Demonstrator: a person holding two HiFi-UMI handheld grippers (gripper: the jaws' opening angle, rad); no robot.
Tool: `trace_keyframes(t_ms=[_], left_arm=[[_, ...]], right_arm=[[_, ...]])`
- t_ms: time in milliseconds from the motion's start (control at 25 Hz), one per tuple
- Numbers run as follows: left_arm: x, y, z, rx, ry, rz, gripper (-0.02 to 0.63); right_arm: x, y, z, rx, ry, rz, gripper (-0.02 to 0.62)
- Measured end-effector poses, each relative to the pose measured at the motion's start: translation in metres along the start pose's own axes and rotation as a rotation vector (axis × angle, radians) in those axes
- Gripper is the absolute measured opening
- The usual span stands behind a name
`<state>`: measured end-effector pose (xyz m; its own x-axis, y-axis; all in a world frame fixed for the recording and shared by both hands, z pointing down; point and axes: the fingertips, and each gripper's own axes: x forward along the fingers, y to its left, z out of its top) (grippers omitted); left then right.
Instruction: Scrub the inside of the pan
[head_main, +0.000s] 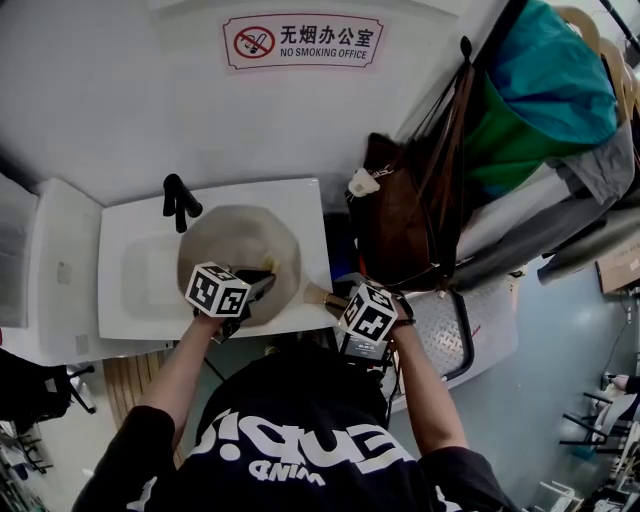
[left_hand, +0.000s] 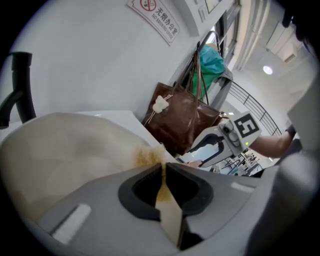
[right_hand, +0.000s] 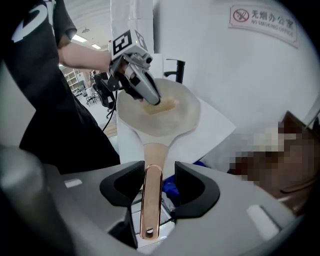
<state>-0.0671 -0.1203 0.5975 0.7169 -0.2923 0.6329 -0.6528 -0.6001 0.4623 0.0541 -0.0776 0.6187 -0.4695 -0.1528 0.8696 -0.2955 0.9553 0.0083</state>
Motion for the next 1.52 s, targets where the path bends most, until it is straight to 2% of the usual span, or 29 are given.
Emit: trace_keyframes(t_ms=[200,360,400,480,520,760,960,1120,1320,1520], left_arm=[[-0.017,-0.01,0.029,0.044,-0.065,0.0,0.025],[-0.036,-0.035,0.061,0.107,-0.151,-0.01,0.025],[-0.04,-0.042,0.068,0.123,-0.174,-0.012,0.025],[-0.048,-0.055,0.077,0.153,-0.218,-0.012,0.025],[-0.051,-0.06,0.081,0.167,-0.238,-0.009,0.025],[-0.063,-0.074,0.093,0.224,-0.394,0.03,0.025],[-0.077,-0.075,0.098,0.255,-0.554,0.054,0.025],[-0.087,-0.073,0.1,0.278,-0.639,0.087,0.025],[-0.097,-0.065,0.098,0.304,-0.695,0.138,0.025],[-0.102,-0.061,0.098,0.317,-0.708,0.161,0.025]], right_arm=[[-0.052,-0.019,0.035,0.003,-0.132,-0.127,0.195],[-0.11,-0.044,0.063,0.127,-0.337,-0.311,0.192],[-0.124,-0.048,0.071,0.153,-0.401,-0.351,0.175],[-0.146,-0.05,0.082,0.184,-0.517,-0.421,0.048],[-0.153,-0.049,0.087,0.192,-0.564,-0.444,0.009],[-0.177,-0.032,0.114,0.289,-0.829,-0.432,0.009],[-0.167,-0.025,0.121,0.293,-0.884,-0.435,0.009],[-0.16,-0.027,0.116,0.325,-0.907,-0.439,0.009],[-0.156,-0.024,0.117,0.345,-0.944,-0.423,0.009],[-0.154,-0.026,0.118,0.368,-0.949,-0.444,0.009]])
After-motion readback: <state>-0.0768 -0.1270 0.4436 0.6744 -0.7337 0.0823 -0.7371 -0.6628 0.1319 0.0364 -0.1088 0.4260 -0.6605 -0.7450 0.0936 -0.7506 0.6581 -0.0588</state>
